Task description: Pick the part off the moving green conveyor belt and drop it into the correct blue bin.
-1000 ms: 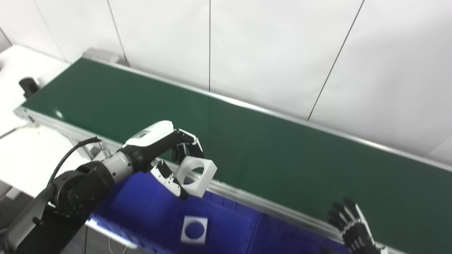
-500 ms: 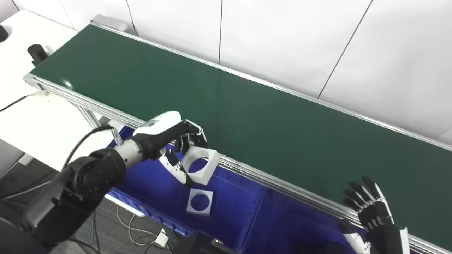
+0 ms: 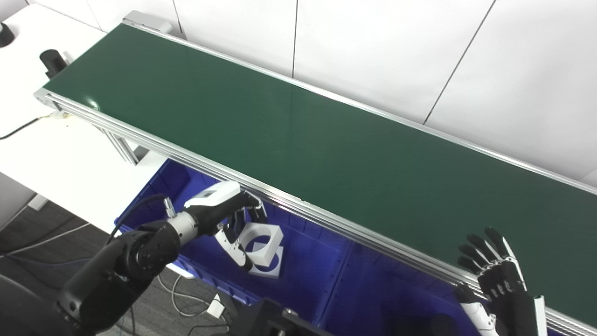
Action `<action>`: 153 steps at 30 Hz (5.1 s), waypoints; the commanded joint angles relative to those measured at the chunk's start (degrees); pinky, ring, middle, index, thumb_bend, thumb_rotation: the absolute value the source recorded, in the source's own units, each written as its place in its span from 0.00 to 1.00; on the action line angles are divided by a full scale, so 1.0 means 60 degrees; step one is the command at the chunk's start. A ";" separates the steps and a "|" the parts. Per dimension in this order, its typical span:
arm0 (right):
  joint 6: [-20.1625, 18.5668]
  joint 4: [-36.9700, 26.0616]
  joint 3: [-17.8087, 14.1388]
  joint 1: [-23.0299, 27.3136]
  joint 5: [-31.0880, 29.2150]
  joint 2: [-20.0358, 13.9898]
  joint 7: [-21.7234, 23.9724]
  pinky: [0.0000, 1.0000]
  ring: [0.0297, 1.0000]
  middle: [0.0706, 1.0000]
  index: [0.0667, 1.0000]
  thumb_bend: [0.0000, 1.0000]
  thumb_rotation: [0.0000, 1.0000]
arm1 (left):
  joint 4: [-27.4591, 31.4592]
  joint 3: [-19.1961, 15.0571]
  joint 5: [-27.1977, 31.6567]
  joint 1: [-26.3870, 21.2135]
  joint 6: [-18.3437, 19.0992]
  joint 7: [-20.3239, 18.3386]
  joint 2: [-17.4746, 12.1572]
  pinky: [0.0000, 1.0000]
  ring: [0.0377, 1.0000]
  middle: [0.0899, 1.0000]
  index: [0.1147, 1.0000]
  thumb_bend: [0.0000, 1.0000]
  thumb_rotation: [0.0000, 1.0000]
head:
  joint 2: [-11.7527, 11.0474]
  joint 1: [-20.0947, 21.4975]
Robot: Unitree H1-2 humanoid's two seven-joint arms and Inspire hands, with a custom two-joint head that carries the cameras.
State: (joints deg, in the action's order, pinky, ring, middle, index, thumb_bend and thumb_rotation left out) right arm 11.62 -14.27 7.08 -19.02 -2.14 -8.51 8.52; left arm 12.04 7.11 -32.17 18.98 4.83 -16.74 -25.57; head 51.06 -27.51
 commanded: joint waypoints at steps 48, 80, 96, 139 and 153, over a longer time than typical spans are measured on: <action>0.0153 -0.0239 0.0099 0.0024 0.0078 0.0092 0.0040 0.72 0.78 0.82 0.90 0.75 0.48 | 0.0123 0.0624 -0.1390 -0.0425 0.0938 0.0153 -0.0322 0.75 0.86 0.90 0.88 0.94 0.00 | -0.0264 0.0484; 0.0429 -0.0006 0.0274 -0.0144 0.0508 0.0400 -0.0048 0.71 0.77 0.81 0.88 0.74 0.45 | 0.5303 -0.0868 0.4049 -0.0799 0.2645 -0.2584 0.0294 0.65 0.71 0.73 0.71 0.94 0.21 | -0.0793 0.2129; 0.0440 -0.0087 0.0598 -0.0453 0.0838 0.0742 -0.0158 0.72 0.77 0.81 0.88 0.75 0.44 | 0.1327 0.0026 0.6883 -0.1158 -0.0041 -0.1738 0.2812 0.72 0.77 0.79 0.76 0.96 0.23 | -0.0901 0.4238; 0.0510 0.0688 0.1674 -0.0315 0.2397 0.1970 -0.1334 0.73 0.79 0.83 0.89 0.80 0.46 | -0.1720 -0.0504 0.8316 -0.1674 -0.2256 -0.2461 0.2371 0.78 0.78 0.78 0.75 0.96 0.17 | -0.0644 0.8768; 0.0992 0.0690 0.1684 -0.0651 0.2528 0.1842 -0.1515 0.73 0.78 0.82 0.88 0.77 0.47 | -0.1605 -0.0280 0.8512 -0.1218 -0.2411 -0.2455 0.2489 0.78 0.77 0.76 0.73 0.97 0.15 | -0.1049 0.8293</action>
State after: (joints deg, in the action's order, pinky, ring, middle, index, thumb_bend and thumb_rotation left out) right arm 13.50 -8.58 16.61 -22.86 12.85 1.99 -0.12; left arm 1.37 5.31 17.49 11.93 -7.55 -31.11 -10.89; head 44.74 22.33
